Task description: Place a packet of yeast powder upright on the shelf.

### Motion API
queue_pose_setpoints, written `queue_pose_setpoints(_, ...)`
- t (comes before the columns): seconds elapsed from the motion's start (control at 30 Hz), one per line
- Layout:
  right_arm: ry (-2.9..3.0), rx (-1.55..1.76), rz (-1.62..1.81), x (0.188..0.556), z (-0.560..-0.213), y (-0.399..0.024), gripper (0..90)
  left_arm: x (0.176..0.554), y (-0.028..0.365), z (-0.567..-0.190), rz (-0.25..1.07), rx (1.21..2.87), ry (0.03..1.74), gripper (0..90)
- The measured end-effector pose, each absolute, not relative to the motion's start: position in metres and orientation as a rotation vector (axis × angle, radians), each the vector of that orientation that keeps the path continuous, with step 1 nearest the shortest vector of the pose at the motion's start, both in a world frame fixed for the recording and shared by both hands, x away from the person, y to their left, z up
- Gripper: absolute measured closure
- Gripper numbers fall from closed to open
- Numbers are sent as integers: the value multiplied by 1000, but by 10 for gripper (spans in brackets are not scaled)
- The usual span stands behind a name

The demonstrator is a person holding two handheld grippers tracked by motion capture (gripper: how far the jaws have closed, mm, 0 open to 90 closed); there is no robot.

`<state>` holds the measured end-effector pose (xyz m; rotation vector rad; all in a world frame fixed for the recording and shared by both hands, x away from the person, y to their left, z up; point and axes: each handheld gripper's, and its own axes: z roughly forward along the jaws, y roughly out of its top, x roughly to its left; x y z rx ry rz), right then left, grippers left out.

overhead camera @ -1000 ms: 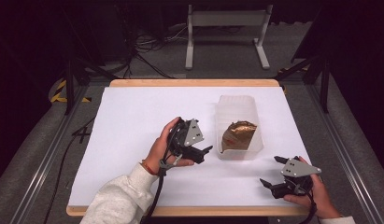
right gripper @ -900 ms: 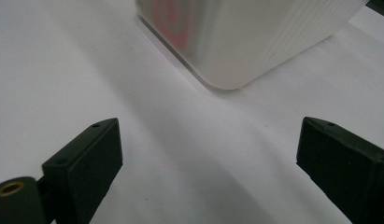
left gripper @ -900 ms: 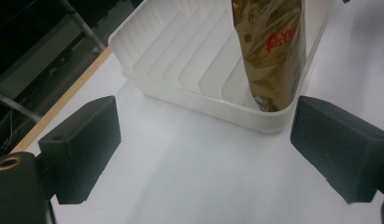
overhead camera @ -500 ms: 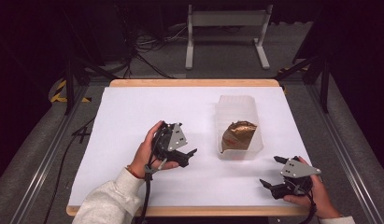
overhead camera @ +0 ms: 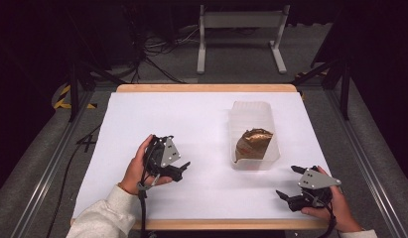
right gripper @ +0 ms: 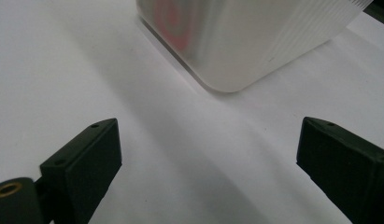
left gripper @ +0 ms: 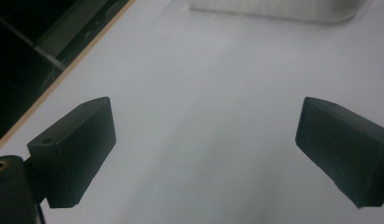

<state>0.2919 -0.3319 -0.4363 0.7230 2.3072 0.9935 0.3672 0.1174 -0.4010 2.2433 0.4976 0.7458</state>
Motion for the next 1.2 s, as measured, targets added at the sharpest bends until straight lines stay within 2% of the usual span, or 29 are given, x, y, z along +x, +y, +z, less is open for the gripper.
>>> queue_pose_setpoints(0.3,2307,722,991,292,-436,-331,73,366,148,-420,776,2275,592,52)
queue_pose_setpoints(0.53,2306,717,990,293,-436,-331,73,361,176,-430,747,2264,657,52)
queue_pose_setpoints(0.83,2305,713,988,293,-436,-330,72,351,212,-439,690,2195,753,49)
queue_pose_setpoints(1.2,2303,716,988,294,-436,-330,71,330,254,-442,586,2023,877,51)
